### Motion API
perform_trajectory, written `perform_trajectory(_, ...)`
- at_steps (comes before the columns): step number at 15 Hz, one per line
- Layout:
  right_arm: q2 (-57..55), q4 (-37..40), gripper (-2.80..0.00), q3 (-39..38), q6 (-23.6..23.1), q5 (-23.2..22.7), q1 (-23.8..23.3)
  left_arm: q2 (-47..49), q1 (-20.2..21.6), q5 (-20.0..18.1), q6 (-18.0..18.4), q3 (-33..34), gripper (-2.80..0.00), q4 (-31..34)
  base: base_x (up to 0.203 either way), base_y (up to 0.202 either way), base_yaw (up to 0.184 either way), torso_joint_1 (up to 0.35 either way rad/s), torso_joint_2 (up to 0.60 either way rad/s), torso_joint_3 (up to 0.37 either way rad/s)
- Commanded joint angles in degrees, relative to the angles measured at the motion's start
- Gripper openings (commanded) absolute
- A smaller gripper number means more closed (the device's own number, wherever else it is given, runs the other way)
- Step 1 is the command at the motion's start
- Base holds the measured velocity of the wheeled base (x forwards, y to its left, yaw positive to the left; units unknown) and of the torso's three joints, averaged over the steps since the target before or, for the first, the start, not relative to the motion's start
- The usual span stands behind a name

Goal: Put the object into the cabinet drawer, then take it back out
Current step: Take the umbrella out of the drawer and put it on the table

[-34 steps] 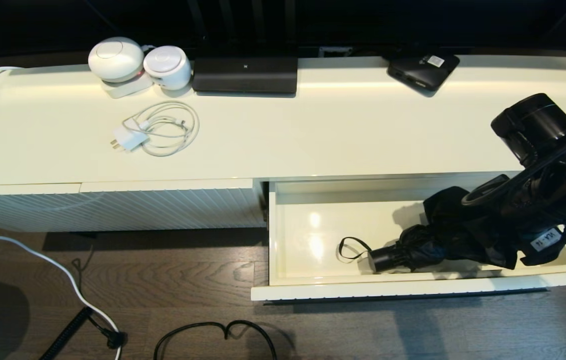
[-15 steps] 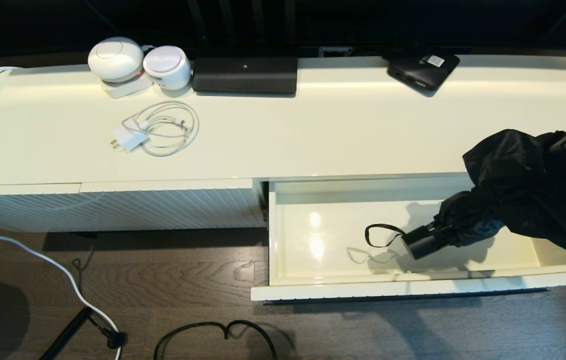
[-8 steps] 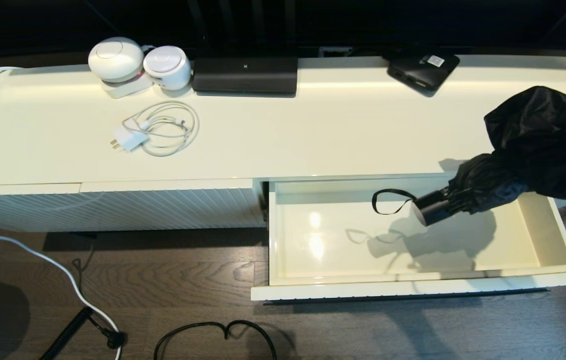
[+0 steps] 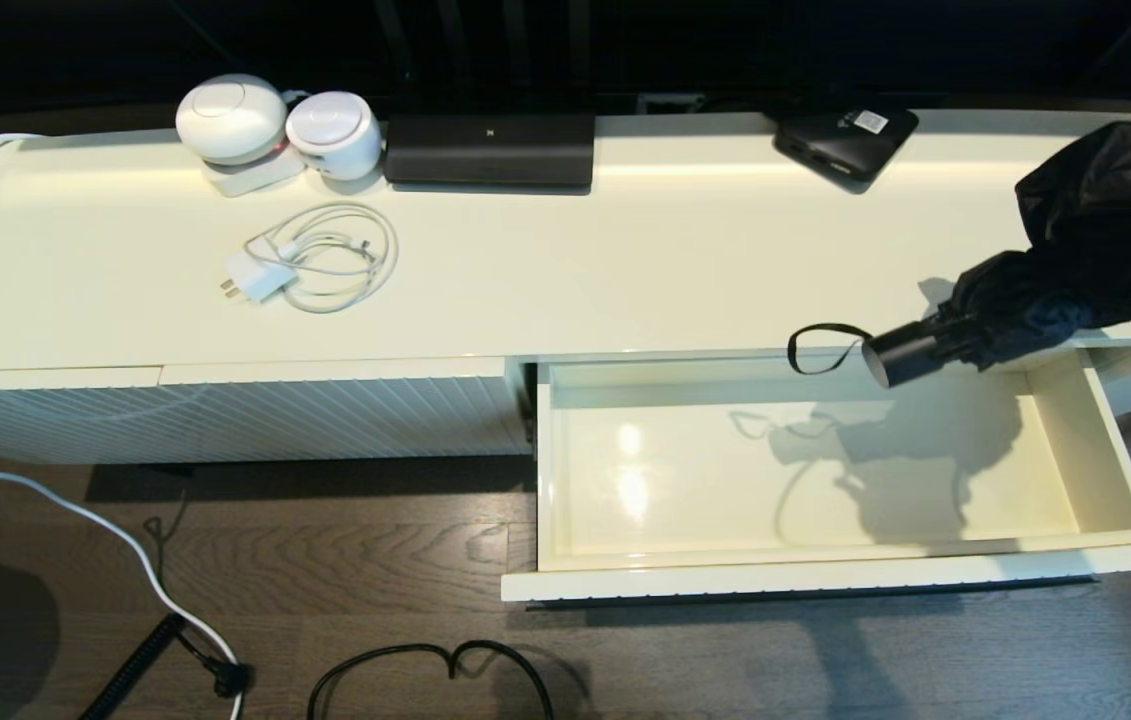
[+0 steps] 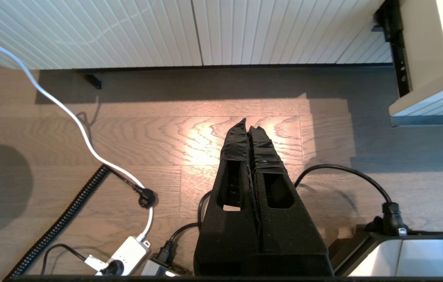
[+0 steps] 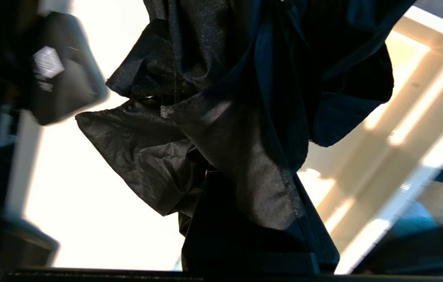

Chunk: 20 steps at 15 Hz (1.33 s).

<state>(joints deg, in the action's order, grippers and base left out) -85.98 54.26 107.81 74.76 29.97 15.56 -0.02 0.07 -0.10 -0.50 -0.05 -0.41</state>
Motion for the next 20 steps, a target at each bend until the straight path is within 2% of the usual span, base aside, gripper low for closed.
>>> perform_trajectory(1,-5.26,-3.43,-2.80,2.88,0.64,-0.39,-0.33,-0.15,0.01,0.01,-0.03,-0.04,-2.80,-0.02,0.000,0.000,0.000,0.000,0.00,0.000)
perform_trajectory(5,-7.77,-8.83,-2.80,2.75,0.74,-5.51,-2.98,-0.15,0.01,0.01,-0.03,-0.04,-2.80,-0.02,0.000,0.000,0.000,0.000,0.00,0.000)
perform_trajectory(8,-9.01,-10.82,-2.80,2.75,0.74,-10.00,-7.95,-0.15,0.01,0.01,0.06,0.05,-2.80,-0.02,0.000,0.000,0.000,0.000,0.00,0.000)
perform_trajectory(14,-8.33,-13.13,-2.80,2.75,0.40,-12.30,-10.29,-0.15,0.01,0.01,-0.03,-0.04,-2.80,-0.02,0.000,0.000,0.000,0.000,0.00,0.000)
perform_trajectory(15,-8.54,-13.11,0.00,2.75,0.08,-11.98,-10.20,-0.15,0.01,0.01,0.05,-0.04,-2.80,-0.02,0.000,0.000,0.000,0.000,0.00,0.000)
perform_trajectory(20,-8.33,-13.22,0.00,2.21,0.17,-12.30,-10.06,-0.15,0.01,0.01,-0.03,0.04,-2.80,-0.02,0.000,0.000,0.000,0.000,0.00,0.000)
